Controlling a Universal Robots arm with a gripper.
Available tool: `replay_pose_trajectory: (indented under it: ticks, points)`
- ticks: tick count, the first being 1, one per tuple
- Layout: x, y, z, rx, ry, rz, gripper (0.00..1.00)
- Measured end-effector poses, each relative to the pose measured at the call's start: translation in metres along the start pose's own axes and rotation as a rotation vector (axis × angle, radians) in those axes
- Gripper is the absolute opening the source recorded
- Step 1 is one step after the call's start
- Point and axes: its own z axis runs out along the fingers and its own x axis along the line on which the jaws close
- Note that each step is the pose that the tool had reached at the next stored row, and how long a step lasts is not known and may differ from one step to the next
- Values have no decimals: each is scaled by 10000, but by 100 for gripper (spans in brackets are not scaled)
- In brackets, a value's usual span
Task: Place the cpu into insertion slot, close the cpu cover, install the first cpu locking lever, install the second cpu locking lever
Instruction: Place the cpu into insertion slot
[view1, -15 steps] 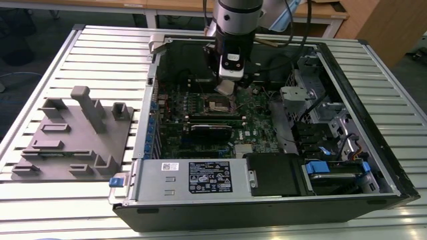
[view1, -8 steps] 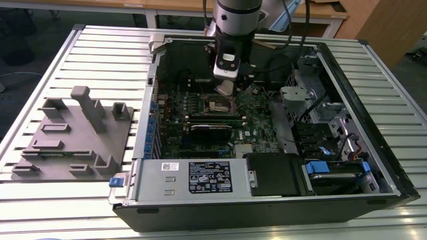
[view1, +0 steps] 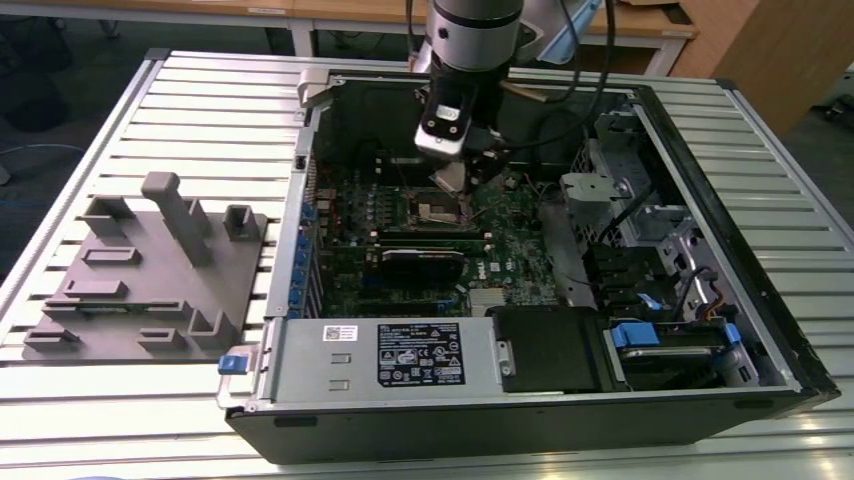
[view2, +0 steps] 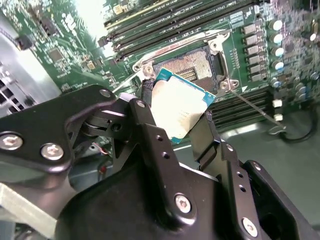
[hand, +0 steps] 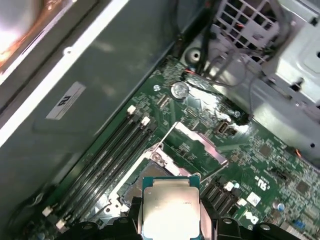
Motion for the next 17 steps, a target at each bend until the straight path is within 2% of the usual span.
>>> replay_pose_trajectory:
  ticks: [17]
  points:
    - [0, -2, 19, -51, -243, 2710, 54]
